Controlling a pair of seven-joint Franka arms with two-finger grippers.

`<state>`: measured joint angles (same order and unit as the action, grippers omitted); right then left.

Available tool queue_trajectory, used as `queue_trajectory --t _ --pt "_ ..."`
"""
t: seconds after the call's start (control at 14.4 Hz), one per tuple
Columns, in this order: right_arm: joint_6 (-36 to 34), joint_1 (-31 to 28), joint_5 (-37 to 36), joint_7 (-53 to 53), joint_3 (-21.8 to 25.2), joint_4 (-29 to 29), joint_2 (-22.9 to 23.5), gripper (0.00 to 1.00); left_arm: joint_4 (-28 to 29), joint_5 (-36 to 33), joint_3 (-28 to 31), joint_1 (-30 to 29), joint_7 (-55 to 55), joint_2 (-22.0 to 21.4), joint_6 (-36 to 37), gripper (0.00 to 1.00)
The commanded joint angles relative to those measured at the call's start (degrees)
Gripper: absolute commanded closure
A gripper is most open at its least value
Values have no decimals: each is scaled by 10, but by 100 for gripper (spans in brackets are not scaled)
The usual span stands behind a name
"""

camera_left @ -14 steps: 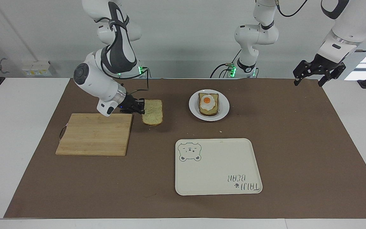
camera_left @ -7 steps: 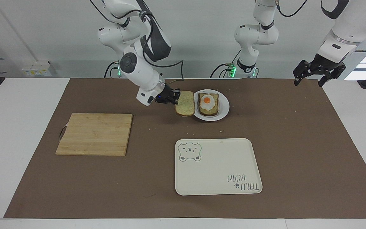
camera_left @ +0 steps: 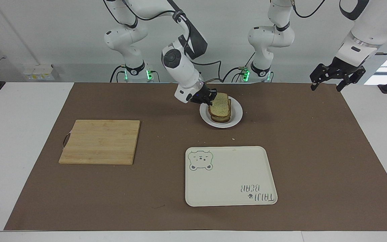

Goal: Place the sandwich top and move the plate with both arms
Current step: 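Lower the bread onto the egg and open the right gripper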

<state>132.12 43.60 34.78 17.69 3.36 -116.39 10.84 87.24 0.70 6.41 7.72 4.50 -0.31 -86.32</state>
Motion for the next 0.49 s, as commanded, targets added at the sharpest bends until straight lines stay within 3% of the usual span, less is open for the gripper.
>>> queue_trajectory --t 0.0,0.42 --pt "21 13 21 -4 3 -8 6 100 -1 -6 -5 -8 4 -1 9 0" --pt "44 25 21 -36 3 -21 20 100 -1 -6 -5 -8 4 -1 9 0"
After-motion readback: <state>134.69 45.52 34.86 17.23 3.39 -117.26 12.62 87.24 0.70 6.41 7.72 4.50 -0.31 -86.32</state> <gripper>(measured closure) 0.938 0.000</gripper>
